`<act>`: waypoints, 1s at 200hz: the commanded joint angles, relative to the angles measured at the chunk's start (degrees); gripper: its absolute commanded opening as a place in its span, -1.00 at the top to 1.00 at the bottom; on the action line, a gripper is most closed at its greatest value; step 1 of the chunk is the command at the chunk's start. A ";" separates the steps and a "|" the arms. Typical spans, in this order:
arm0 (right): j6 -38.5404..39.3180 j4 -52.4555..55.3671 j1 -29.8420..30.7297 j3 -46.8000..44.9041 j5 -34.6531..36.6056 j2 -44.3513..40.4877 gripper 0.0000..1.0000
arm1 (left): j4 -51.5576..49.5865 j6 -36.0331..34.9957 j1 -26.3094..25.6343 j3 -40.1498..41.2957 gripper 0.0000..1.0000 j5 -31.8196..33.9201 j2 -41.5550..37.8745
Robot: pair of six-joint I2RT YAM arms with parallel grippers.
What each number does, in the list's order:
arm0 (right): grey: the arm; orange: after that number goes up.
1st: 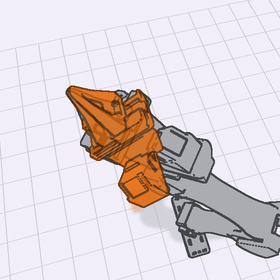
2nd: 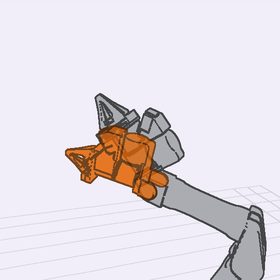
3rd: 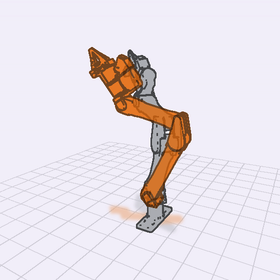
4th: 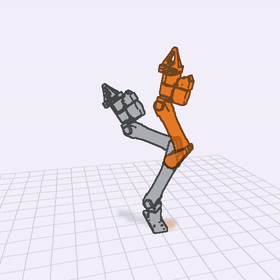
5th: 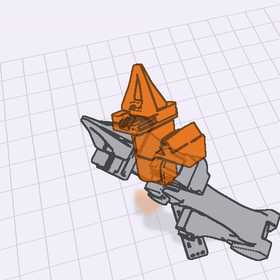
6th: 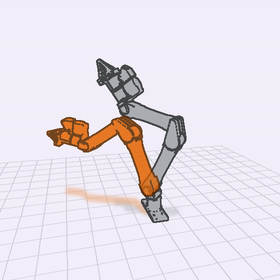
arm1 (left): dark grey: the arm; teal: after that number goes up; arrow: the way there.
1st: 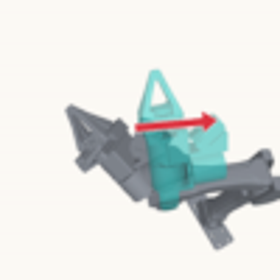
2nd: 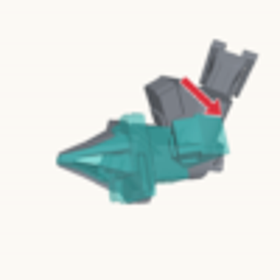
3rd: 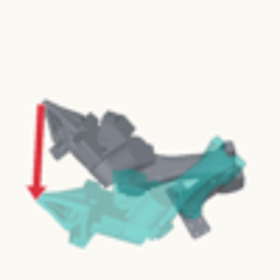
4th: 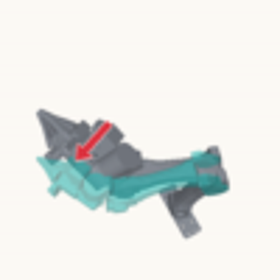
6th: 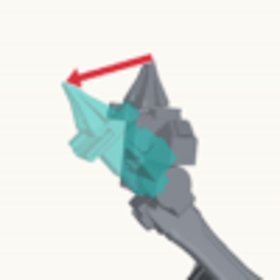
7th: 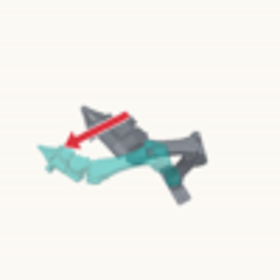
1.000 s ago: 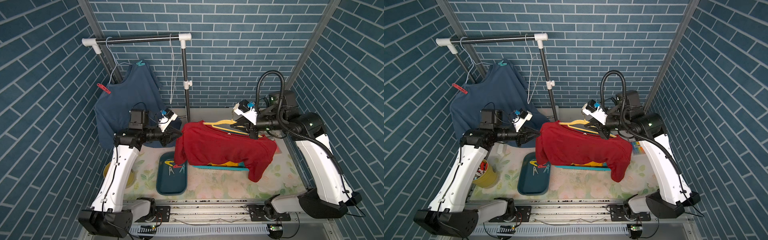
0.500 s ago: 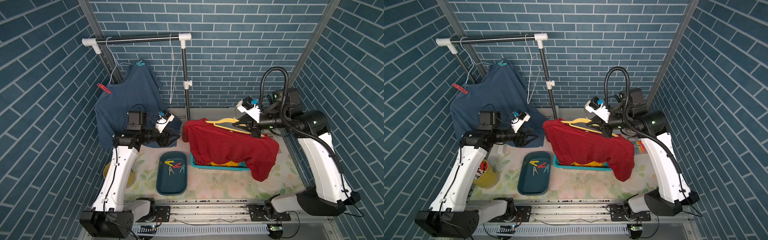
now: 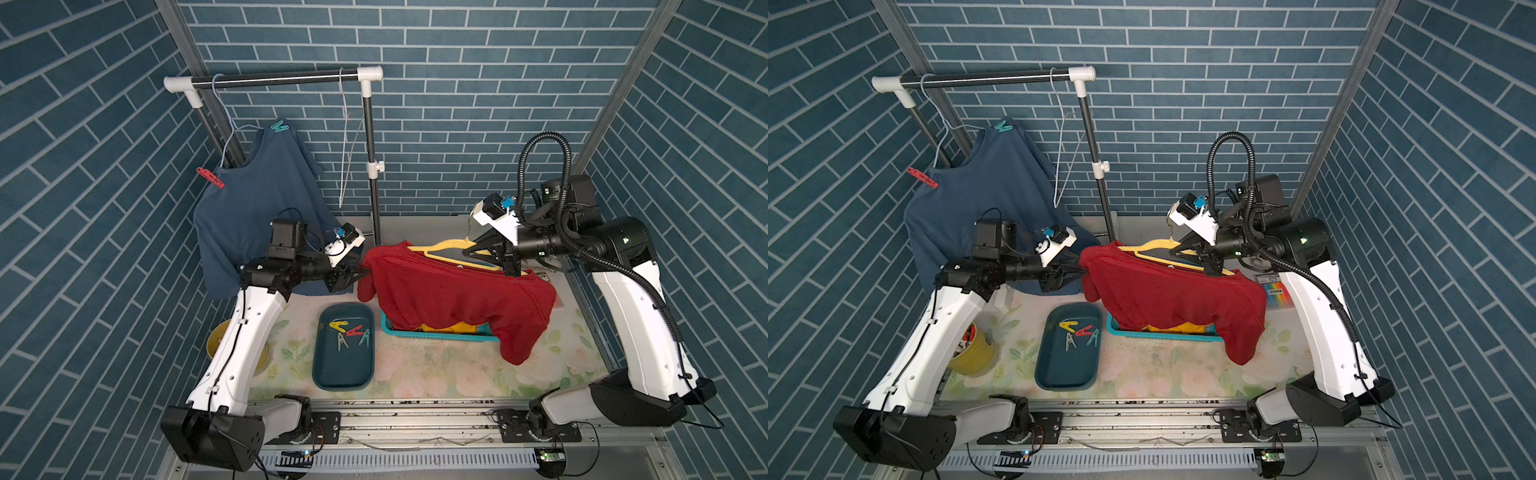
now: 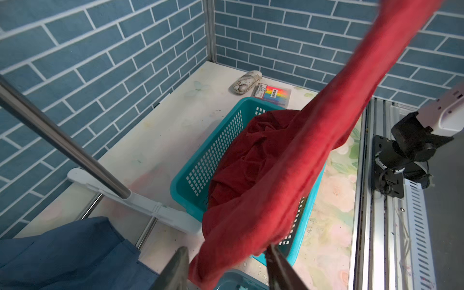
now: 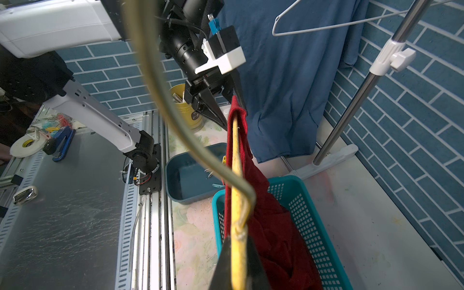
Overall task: Remove the clothespins securing t-shirts to the hanger
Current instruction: Remove the T-shirt from the hanger.
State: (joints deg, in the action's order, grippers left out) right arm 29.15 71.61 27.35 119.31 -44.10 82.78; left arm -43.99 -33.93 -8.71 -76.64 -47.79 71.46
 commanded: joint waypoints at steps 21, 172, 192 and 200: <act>0.26 -0.07 0.16 1.59 -0.78 -0.51 1.00 | -3.23 -0.52 -0.08 -3.38 1.00 4.87 2.54; 1.60 -0.78 0.07 -2.24 11.22 -5.82 1.00 | 5.08 19.58 12.55 3.71 1.00 10.18 -4.81; 1.67 -1.27 0.03 -2.73 12.36 -6.89 1.00 | 5.90 22.36 14.74 4.97 1.00 9.68 -5.36; 1.69 -1.83 -0.02 -3.29 12.75 -7.46 1.00 | 6.35 23.52 15.67 5.62 1.00 9.25 -5.54</act>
State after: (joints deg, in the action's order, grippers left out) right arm 28.97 68.40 28.32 116.36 -36.42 79.61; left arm -39.97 -15.73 1.98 -73.06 -44.58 66.24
